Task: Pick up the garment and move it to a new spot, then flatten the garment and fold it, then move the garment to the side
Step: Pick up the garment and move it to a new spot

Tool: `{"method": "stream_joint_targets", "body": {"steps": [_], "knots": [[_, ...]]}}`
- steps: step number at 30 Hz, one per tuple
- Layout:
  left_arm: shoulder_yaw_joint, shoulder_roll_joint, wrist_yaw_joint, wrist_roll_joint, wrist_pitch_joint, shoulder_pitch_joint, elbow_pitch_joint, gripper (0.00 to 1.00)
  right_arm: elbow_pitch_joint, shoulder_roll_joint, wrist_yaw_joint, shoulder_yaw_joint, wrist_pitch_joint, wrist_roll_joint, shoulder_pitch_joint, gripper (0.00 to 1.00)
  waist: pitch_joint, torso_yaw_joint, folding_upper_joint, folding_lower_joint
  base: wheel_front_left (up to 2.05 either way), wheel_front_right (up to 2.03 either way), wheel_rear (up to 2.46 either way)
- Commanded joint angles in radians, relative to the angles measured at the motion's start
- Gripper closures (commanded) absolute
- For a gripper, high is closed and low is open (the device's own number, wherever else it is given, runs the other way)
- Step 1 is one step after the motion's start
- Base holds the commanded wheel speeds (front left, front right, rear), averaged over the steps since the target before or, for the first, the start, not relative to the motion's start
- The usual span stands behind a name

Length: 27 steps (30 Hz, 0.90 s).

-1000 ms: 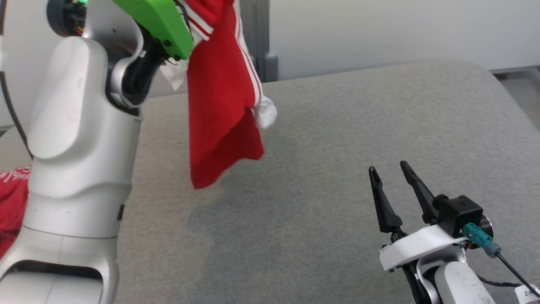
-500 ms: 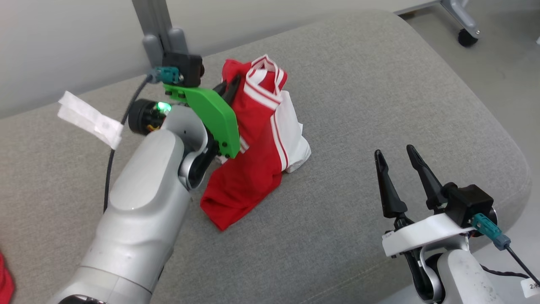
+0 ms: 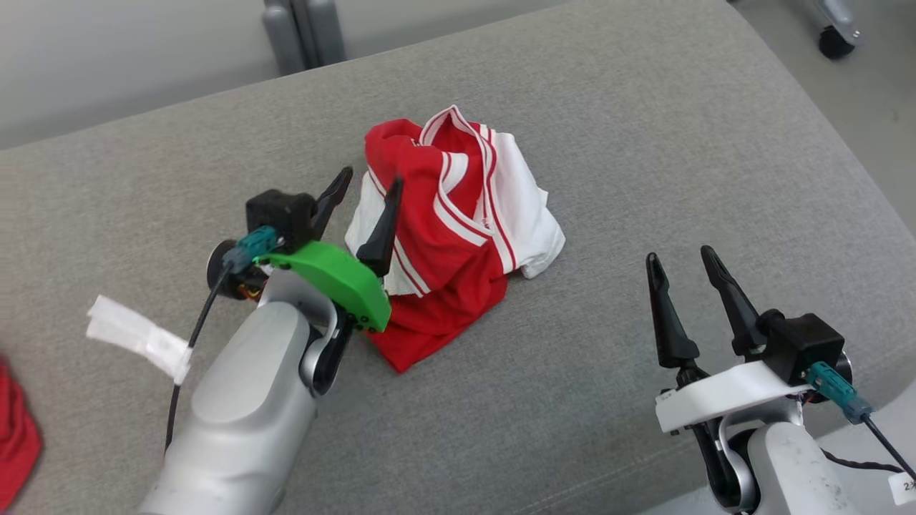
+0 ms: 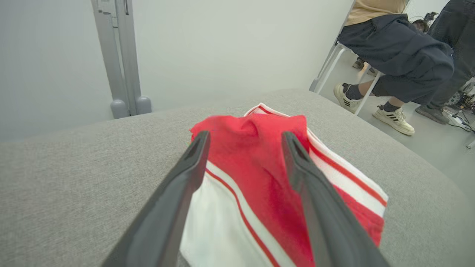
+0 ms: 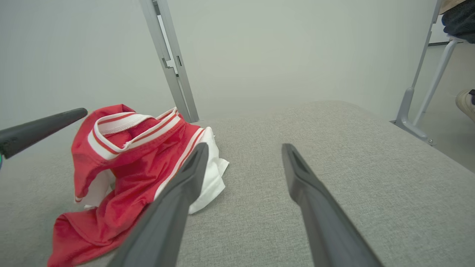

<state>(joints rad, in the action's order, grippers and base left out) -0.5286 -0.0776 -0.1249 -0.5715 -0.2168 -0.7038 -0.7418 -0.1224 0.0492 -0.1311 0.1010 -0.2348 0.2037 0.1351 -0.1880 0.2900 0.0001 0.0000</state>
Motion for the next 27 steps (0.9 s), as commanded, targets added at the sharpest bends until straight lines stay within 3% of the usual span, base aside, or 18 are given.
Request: {"method": "stream_joint_targets", "body": {"steps": [1, 10, 17, 27], "knots": [[0.010, -0.018, -0.004, -0.010, -0.019, 0.041, 0.016, 0.00, 0.002, 0.002, 0.001, -0.006, 0.003, -0.006, -0.015, 0.00, 0.057, -0.076, -0.0001, 0.0000, 0.00, 0.00, 0.00], [0.205, -0.045, 0.056, -0.006, -0.048, 0.300, 0.285, 0.00, 0.012, 0.002, 0.001, -0.070, 0.020, -0.020, -0.059, 0.00, 0.133, -0.213, -0.0001, 0.0000, 0.00, 0.00, 0.00], [0.334, -0.063, 0.049, 0.081, -0.047, 0.507, 0.449, 0.00, 0.012, 0.002, 0.001, -0.109, 0.032, -0.012, -0.081, 0.00, 0.179, -0.279, -0.0001, 0.0000, 0.00, 0.00, 0.00], [0.436, -0.055, 0.044, 0.174, -0.048, 0.670, 0.532, 0.00, -0.025, 0.002, 0.001, -0.137, 0.039, 0.008, -0.111, 0.00, 0.206, -0.313, -0.0001, 0.0000, 0.00, 0.00, 0.00]]}}
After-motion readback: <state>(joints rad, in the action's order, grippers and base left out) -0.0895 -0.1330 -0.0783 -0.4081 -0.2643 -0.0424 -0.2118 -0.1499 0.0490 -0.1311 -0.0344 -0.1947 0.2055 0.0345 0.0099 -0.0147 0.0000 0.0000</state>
